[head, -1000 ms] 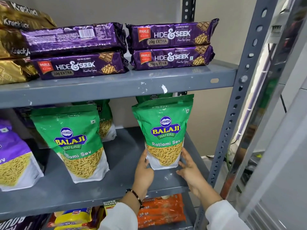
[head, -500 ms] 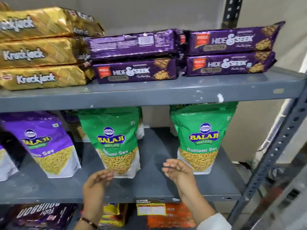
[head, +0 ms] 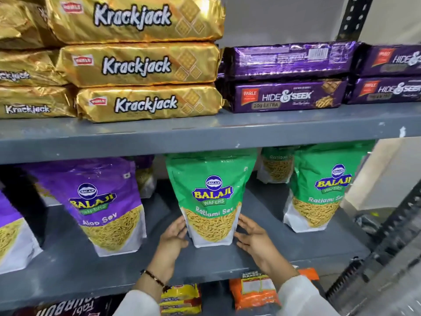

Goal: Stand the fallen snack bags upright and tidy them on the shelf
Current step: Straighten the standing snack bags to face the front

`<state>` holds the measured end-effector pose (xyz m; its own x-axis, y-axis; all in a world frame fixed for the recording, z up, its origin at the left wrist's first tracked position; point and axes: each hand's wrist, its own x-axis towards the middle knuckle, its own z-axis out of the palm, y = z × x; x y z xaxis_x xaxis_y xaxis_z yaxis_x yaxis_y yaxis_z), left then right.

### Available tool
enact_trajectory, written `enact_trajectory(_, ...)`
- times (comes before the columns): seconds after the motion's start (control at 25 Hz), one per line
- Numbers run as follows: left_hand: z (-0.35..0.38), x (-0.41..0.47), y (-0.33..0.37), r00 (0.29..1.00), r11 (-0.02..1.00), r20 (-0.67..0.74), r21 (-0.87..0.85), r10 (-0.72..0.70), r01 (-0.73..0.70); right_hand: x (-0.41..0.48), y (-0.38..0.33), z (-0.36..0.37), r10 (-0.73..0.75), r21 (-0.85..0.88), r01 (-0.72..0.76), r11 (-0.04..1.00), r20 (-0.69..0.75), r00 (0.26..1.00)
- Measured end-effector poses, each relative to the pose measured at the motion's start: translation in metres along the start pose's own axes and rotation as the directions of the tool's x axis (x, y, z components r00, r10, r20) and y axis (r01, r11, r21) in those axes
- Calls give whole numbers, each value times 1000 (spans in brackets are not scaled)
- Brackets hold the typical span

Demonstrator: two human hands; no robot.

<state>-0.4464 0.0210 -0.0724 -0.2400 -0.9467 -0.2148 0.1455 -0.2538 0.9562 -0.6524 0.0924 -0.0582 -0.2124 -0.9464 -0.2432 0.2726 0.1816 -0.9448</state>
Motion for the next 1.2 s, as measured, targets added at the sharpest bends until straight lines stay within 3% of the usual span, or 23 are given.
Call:
enact_trajectory(0.4, 13, -2, -3, 998, 999, 50, -27, -38, 39, 2, -9, -5, 0, -56, -3, 998, -43, 999)
enact_trajectory(0.96, 13, -2, -5, 999, 999, -5, -31, -35, 35, 6, 1, -14, 27, -21, -28, 999, -15, 1000)
enact_trajectory(1.08, 10, -4, -1, 1000, 1000, 14, 14, -14, 13, 6, 5, -14, -52, 4, 54, 999, -185, 981)
enact_trajectory(1.2, -9, -17, 7, 998, 995, -2, 71, 65, -64, -6, 13, -2, -124, 163, 229, 960, -485, 866)
